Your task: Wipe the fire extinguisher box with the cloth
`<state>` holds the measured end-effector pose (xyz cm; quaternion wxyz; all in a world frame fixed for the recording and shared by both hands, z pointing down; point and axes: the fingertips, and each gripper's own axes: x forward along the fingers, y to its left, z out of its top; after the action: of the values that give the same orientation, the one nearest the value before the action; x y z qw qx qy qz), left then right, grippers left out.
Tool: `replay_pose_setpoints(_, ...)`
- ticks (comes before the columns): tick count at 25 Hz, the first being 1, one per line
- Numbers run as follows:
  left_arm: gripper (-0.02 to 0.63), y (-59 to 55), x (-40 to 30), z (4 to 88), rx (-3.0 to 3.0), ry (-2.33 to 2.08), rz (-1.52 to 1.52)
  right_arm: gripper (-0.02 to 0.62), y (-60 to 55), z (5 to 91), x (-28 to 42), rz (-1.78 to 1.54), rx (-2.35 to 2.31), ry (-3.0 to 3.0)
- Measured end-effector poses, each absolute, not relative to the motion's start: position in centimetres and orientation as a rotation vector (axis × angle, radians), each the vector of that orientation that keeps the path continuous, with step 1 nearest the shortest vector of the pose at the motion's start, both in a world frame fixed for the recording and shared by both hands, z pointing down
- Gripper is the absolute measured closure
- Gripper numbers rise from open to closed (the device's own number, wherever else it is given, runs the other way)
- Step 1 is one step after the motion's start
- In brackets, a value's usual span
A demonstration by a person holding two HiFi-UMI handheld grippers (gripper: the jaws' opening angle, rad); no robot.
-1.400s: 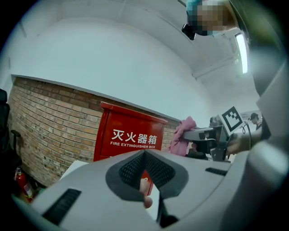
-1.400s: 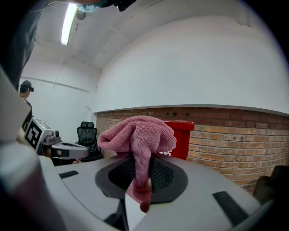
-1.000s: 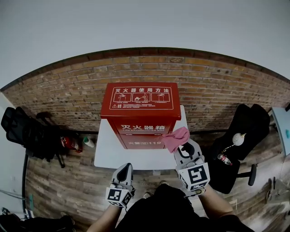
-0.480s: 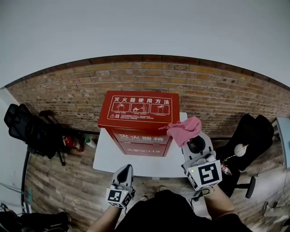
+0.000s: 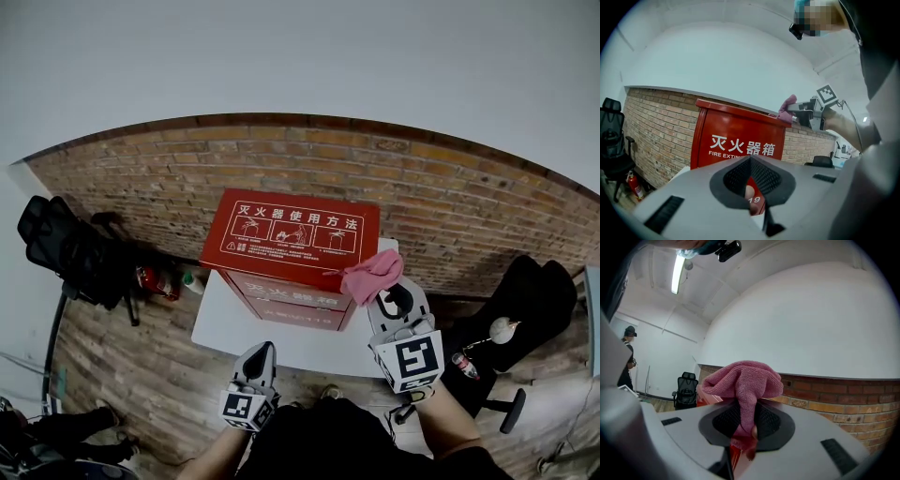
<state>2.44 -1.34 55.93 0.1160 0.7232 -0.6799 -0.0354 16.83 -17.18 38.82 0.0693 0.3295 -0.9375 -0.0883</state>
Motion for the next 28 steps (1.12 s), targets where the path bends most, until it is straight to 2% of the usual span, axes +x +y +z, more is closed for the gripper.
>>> replay_pose_setpoints(10, 0.589, -2.1, 2.6, 57.3, 2.136, -1.936, -0.042, 0.511, -17.5, 40.6, 14.8, -0.386, 0.921, -2.639)
replay_pose_setpoints(21, 0.589, -5.0, -7.0, 56.3, 2.26, -1.822, -0.062, 0.511, -17.0, 41.0, 10.5, -0.41, 1.078, -2.424)
replay_pose_setpoints(28, 0.589, -6.2, -10.5, 56.4, 2.333, -1.732, -0.073, 0.511, -16.8, 41.0, 7.7, -0.409, 1.152, -2.353)
